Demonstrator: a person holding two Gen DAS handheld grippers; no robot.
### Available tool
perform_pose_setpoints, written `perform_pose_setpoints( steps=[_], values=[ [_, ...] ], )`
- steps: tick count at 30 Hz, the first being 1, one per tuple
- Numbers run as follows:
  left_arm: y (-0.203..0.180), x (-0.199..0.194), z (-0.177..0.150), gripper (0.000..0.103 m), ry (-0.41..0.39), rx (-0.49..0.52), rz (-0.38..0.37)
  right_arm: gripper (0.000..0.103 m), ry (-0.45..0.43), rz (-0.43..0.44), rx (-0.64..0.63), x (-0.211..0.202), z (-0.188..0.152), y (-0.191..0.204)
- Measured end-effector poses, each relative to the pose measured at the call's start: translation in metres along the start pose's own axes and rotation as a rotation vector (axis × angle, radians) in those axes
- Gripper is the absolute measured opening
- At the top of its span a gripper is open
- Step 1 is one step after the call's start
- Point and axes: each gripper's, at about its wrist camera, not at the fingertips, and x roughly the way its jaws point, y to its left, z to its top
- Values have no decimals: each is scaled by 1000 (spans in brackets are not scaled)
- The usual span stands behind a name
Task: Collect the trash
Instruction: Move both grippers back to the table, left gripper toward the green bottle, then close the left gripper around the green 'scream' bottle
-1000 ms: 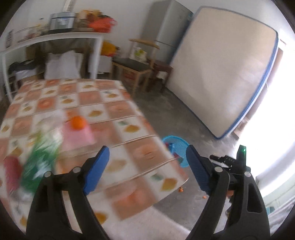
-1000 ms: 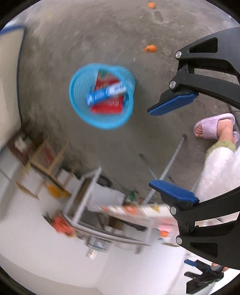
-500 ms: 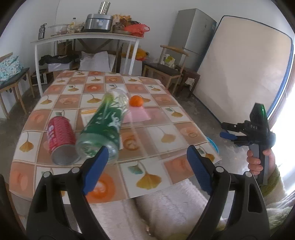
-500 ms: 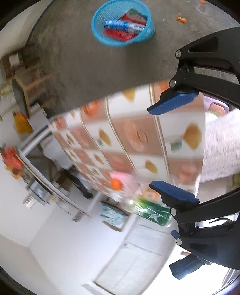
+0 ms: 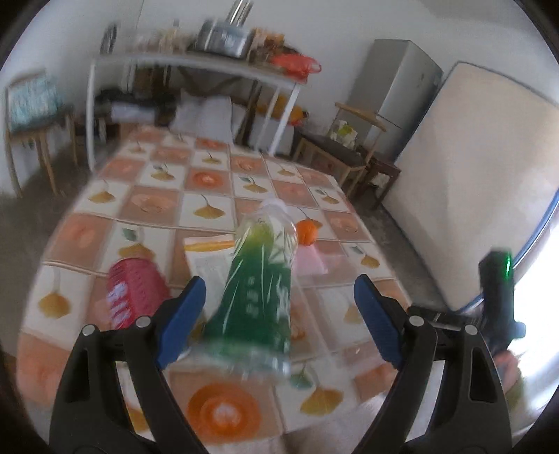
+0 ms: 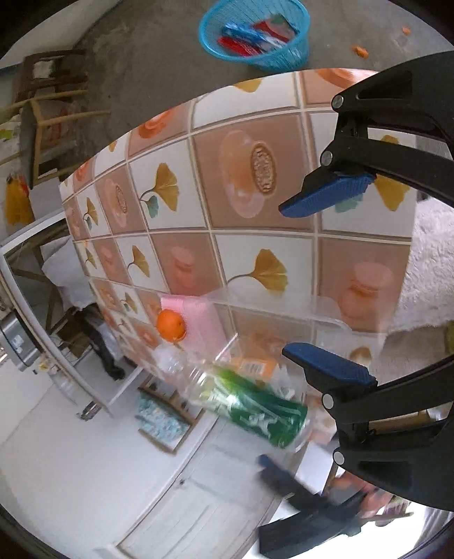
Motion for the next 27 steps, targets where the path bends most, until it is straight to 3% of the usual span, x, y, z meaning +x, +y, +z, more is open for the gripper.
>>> perform_pose_setpoints(
  steps=[4,10,16,22,25,27],
  values=[
    [2,43,28,82,149,45,69,72,-2,-27,-35,7,3,11],
    [-2,93,41,80,352,75,51,72,-3,-64,-81,15,9,21],
    [3,116,46,78,421,81,132,72,6,-56,-85,21,10,19],
    [9,135,44,66,535,35,127,72,17,-38,-54,29,8,13],
    [9,139,43,58,561,29,131,72,10,-30,-59,27,8,13],
    [9,139,43,57,558,30,140,72,2,-25,-60,24,7,13]
  ],
)
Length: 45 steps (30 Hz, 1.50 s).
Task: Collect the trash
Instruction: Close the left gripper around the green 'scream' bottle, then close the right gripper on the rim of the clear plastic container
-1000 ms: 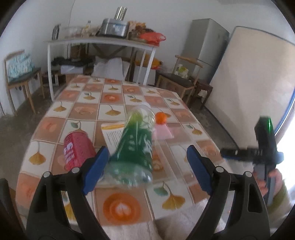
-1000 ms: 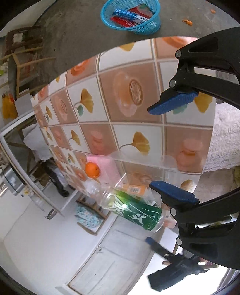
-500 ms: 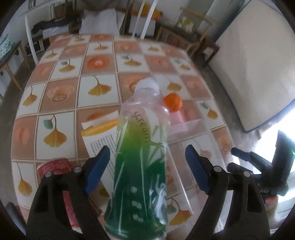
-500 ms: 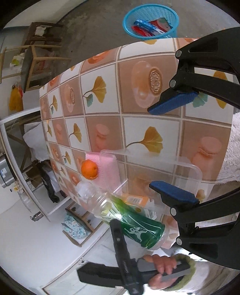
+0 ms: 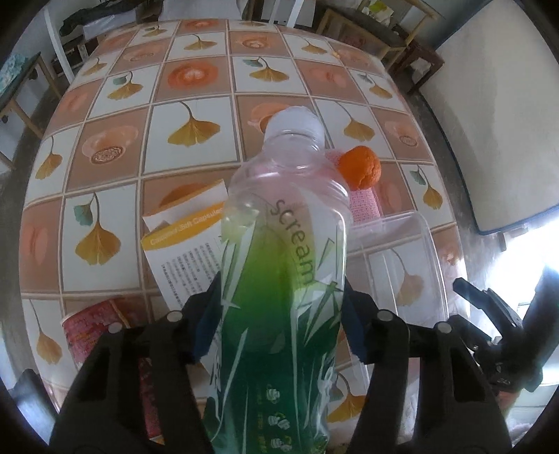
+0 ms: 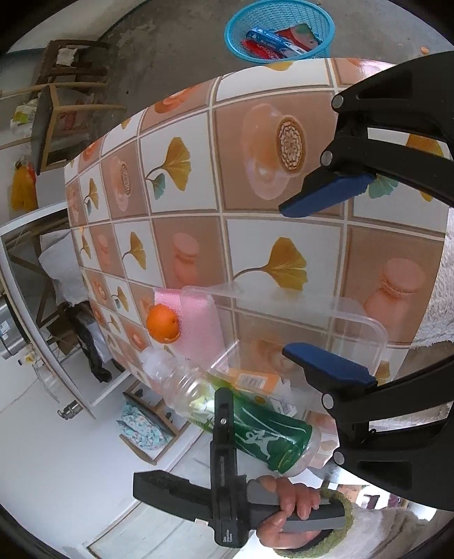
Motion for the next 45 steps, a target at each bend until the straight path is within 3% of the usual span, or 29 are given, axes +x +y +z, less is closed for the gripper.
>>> perform_pose_setpoints(
  steps=[8,17,22,26,34,42,45],
  values=[
    [4,-22,-16,57,-76,-36,-44,72,-13,17,23,-9,-2,-6],
    [2,-89,-76,57,-403,-83,-155,72,8,65,63,0,1,-8],
    [1,-101,-116,57,-543,-156,-251,71,49,49,57,16,4,-3],
    [4,-96,-139,57,-587,-225,-297,54,63,19,34,21,4,4],
    [-6,-83,-159,57,-596,-214,-311,8,67,-2,12,20,-1,10],
    [-18,-73,-167,57,-597,-204,-359,5,46,-58,-20,-4,-11,5],
    [-26,-62,-167,57,-557,-185,-365,5,35,-105,-8,-20,-17,-9]
  ],
)
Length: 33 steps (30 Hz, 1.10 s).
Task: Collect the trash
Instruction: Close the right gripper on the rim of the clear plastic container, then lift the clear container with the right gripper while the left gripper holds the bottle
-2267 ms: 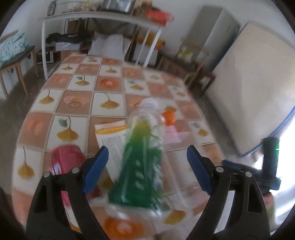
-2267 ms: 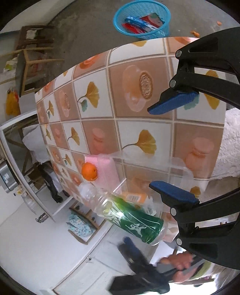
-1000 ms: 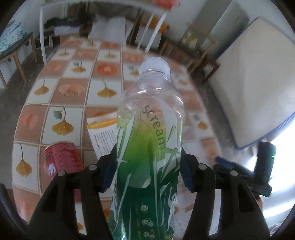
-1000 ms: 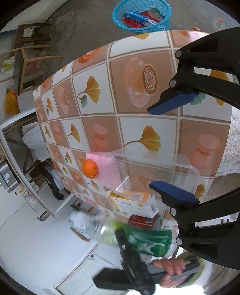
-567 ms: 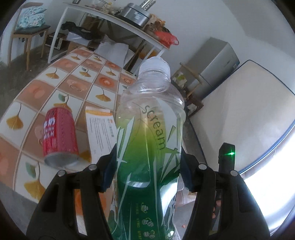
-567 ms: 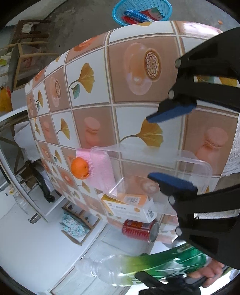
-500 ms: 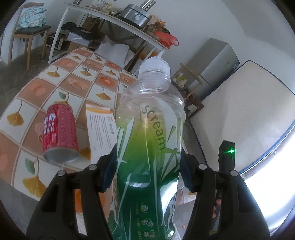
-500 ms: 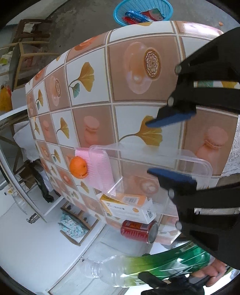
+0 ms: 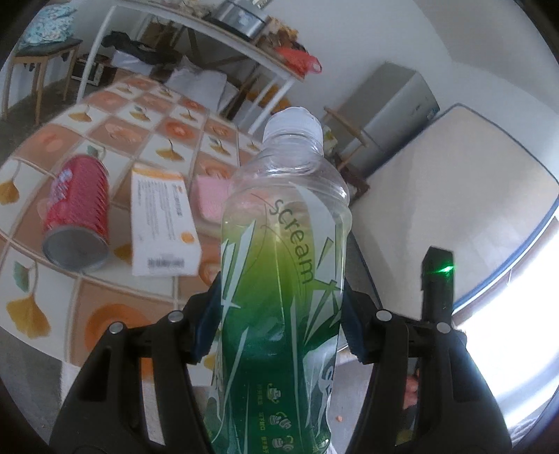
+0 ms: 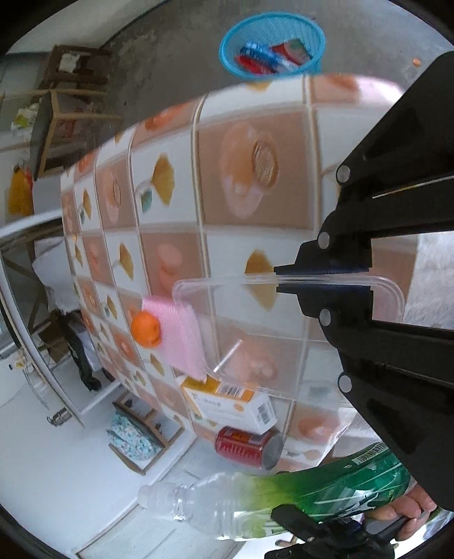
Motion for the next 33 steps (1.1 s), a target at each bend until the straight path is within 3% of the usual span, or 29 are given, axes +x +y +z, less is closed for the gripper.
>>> perform_pose_setpoints(
  steps=[7,13,21,27,29,33],
  values=[
    [4,41,-19,57,148,-20,53,5,-50,-85,84,-26,-9,-41],
    [16,70,-26,57,293,-67,115,5,-51,-88,97,-25,-11,-50],
    [27,83,-20,62,384,-147,94,5,-26,-68,64,-17,-9,-47],
    [29,83,-17,63,408,-181,91,6,0,-37,75,-10,-9,-51],
    [28,88,-12,63,413,-190,91,8,5,-32,76,-9,-8,-52],
    [27,99,-7,67,448,-199,98,26,7,-30,75,-6,-6,-53]
  ],
)
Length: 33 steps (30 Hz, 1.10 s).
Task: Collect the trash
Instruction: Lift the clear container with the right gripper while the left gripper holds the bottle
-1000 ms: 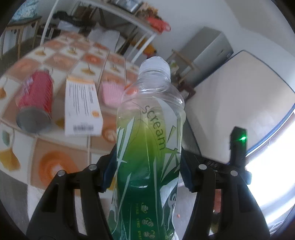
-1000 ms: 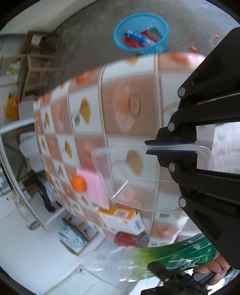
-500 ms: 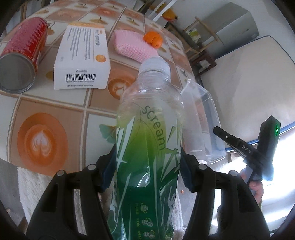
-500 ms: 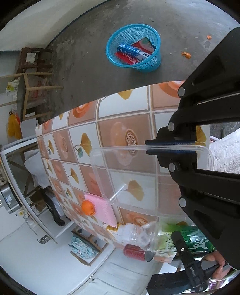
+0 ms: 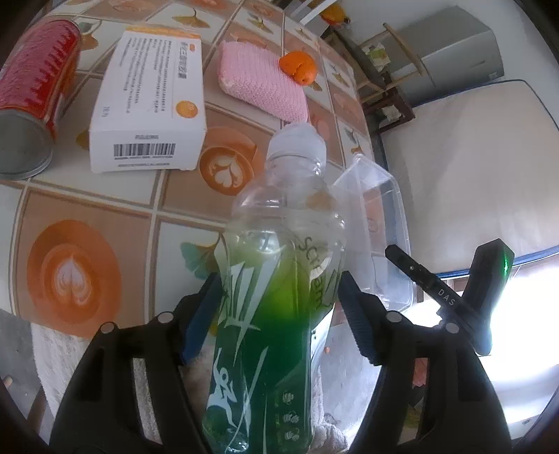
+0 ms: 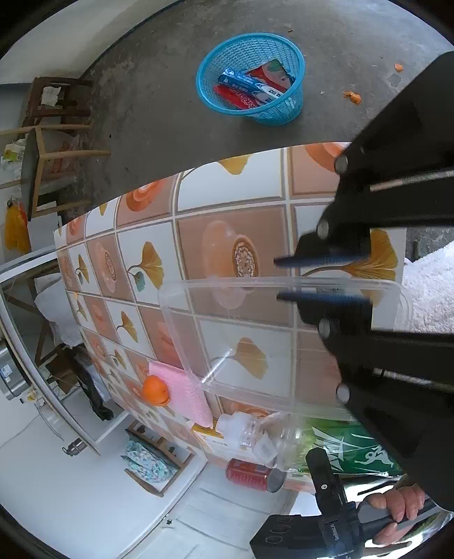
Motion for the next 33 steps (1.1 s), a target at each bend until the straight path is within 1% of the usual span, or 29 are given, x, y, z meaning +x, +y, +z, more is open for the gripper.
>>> perform_pose_setpoints(
  steps=[1,2,10,17,20,23,25,28,33],
  values=[
    [0,3,3,67,12,-11,-2,29,0,2,-1,1,0,0],
    [0,5,4,67,19,-18,-5,29,1,3,-1,2,0,0],
    [-4,14,13,67,41,-22,0,30,0,19,17,7,3,-2],
    [-3,12,12,67,29,-18,-2,30,-16,48,61,11,4,-6],
    [-2,10,10,66,21,-11,-3,29,-30,44,61,9,6,-5],
    [-3,10,10,64,14,-7,-11,23,-30,41,57,9,6,-4],
    [-3,9,8,64,5,-2,-11,16,-26,42,57,9,6,-4],
    [-3,8,6,64,-6,0,-15,9,-26,42,53,9,5,-3],
    [-3,5,2,64,-28,19,-13,5,-41,37,45,5,6,-2]
  ],
)
